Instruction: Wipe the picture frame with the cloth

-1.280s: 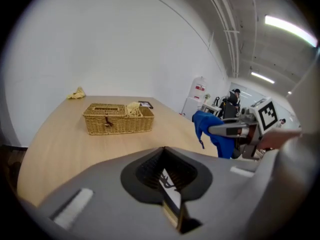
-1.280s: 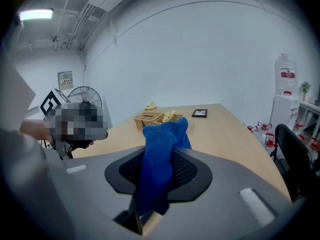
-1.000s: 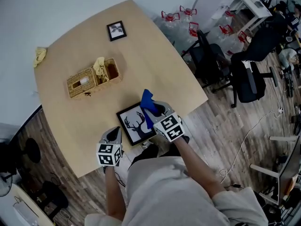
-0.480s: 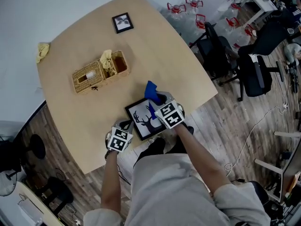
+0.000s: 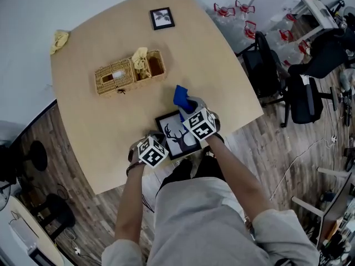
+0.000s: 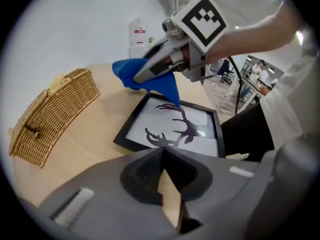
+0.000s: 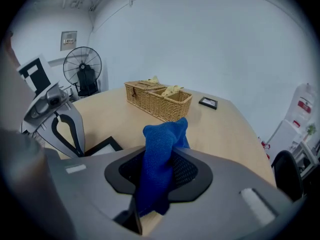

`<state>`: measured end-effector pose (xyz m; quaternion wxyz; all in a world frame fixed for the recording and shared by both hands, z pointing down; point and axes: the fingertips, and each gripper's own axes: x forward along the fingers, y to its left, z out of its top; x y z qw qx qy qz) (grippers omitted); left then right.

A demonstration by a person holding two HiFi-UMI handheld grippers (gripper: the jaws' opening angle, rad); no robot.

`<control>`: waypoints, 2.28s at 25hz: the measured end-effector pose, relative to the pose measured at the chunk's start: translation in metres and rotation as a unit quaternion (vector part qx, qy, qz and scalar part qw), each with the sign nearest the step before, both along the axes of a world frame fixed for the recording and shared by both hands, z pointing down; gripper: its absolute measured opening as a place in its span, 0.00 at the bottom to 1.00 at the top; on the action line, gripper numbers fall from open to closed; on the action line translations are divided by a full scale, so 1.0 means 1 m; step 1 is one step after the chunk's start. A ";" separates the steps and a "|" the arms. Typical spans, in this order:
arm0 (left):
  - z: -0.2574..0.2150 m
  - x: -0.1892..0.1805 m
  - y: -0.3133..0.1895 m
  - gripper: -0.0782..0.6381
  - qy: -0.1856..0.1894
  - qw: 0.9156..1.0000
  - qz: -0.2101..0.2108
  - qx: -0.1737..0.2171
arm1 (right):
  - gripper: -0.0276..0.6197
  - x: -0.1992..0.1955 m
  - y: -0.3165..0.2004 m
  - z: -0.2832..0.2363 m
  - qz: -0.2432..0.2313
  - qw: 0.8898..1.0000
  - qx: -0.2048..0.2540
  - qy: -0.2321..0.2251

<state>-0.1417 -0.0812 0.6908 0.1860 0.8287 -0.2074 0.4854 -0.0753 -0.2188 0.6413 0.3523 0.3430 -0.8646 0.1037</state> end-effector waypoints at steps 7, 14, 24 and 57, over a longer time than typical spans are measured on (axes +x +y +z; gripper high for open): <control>0.001 0.002 -0.001 0.18 -0.016 1.000 0.024 -0.001 | 0.20 -0.006 0.012 0.039 -0.030 0.998 -0.028 0.046; 0.004 -0.001 -0.002 0.18 -0.033 0.999 0.023 -0.007 | 0.20 -0.008 0.013 0.042 -0.021 0.999 -0.037 0.029; 0.004 0.002 -0.001 0.18 -0.048 0.999 0.024 -0.003 | 0.20 -0.004 0.043 0.045 -0.058 0.997 -0.012 0.055; 0.002 0.004 0.000 0.18 -0.057 0.998 0.034 -0.012 | 0.20 0.023 0.124 0.044 -0.099 0.993 -0.068 0.015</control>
